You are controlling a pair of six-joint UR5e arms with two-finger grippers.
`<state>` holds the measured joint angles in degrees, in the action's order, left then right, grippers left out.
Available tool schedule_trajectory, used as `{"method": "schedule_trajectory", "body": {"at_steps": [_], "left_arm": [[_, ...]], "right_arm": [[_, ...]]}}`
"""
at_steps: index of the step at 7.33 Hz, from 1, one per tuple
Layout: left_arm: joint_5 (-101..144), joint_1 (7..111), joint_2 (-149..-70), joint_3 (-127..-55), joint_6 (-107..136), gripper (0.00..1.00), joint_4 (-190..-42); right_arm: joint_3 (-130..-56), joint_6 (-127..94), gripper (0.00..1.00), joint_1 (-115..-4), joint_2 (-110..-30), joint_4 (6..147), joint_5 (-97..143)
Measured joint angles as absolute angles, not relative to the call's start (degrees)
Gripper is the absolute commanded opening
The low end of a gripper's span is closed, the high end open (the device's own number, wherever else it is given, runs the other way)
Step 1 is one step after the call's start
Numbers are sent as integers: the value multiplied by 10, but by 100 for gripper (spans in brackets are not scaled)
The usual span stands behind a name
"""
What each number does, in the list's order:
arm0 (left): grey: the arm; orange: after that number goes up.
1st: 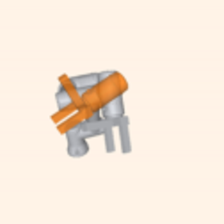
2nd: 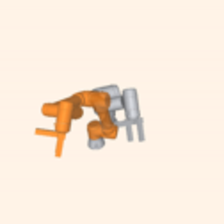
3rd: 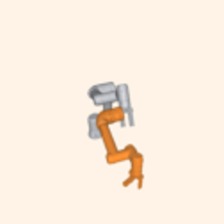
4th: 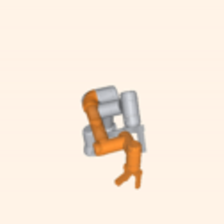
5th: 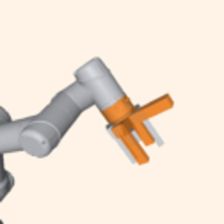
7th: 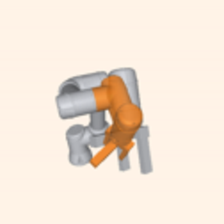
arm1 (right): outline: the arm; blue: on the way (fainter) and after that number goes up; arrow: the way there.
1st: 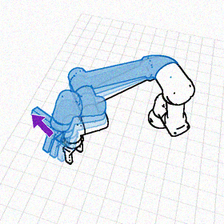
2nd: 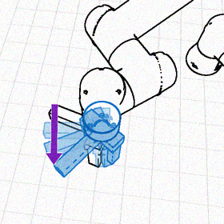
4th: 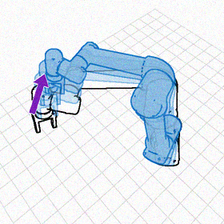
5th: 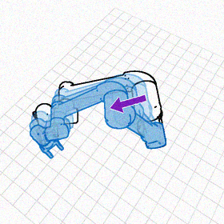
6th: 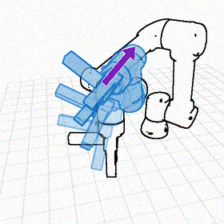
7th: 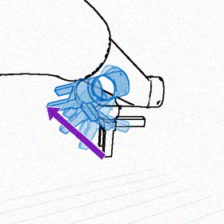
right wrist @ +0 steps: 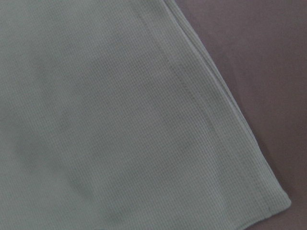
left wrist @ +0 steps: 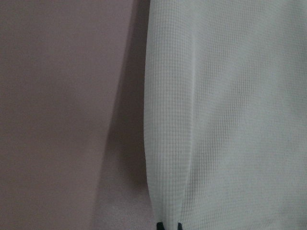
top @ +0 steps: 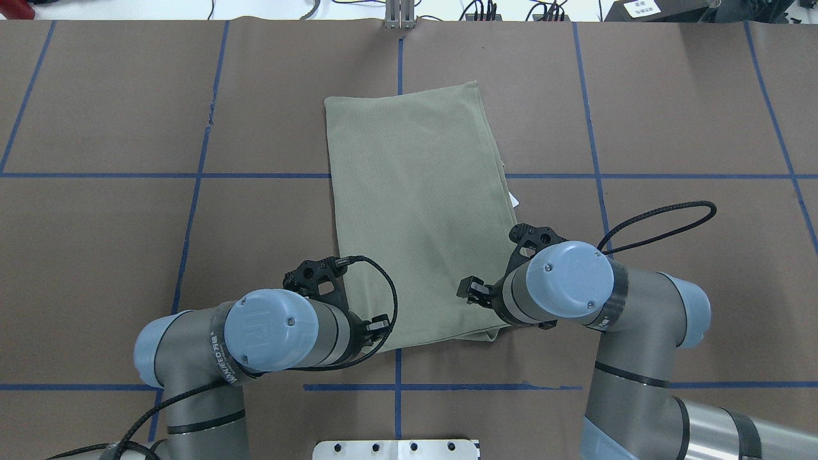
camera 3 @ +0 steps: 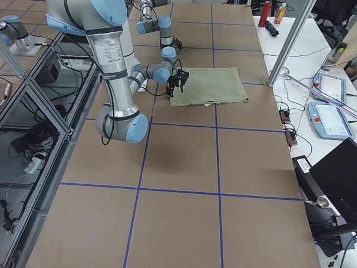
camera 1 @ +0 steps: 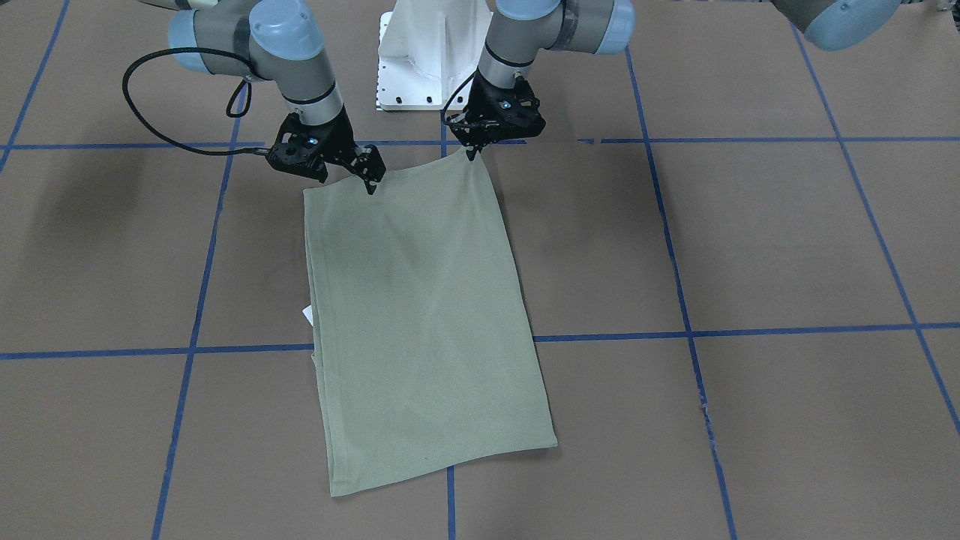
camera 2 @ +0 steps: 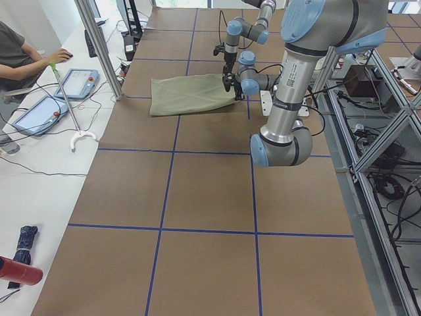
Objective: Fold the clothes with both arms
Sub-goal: 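Move the right gripper to the shirt's near corner beside the left gripper, then grasp the near edge of the folded shirt with both grippers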
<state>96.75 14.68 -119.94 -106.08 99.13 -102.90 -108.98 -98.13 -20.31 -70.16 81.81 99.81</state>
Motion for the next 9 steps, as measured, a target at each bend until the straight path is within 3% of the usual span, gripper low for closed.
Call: {"method": "schedule_trajectory", "body": {"at_steps": [4, 5, 7, 8, 9], "left_arm": [[968, 147, -1201, -1061, 991, 0, -1030], [968, 147, -1201, -1061, 991, 0, -1030], [968, 147, -1200, -1061, 991, 0, -1030], [968, 147, -1200, -1061, 991, 0, -1030], [968, 146, -1200, -1061, 991, 0, -1031]], "right_arm": [[-1067, -1005, 100, -187, -700, 820, 989], [-1066, -1005, 93, -187, -698, 820, 989], [-1066, -1006, 90, -186, -697, 820, 990], [-1066, -1006, 86, -186, -698, 820, 990], [-1066, -1006, 68, -186, -698, 821, 990]]}}
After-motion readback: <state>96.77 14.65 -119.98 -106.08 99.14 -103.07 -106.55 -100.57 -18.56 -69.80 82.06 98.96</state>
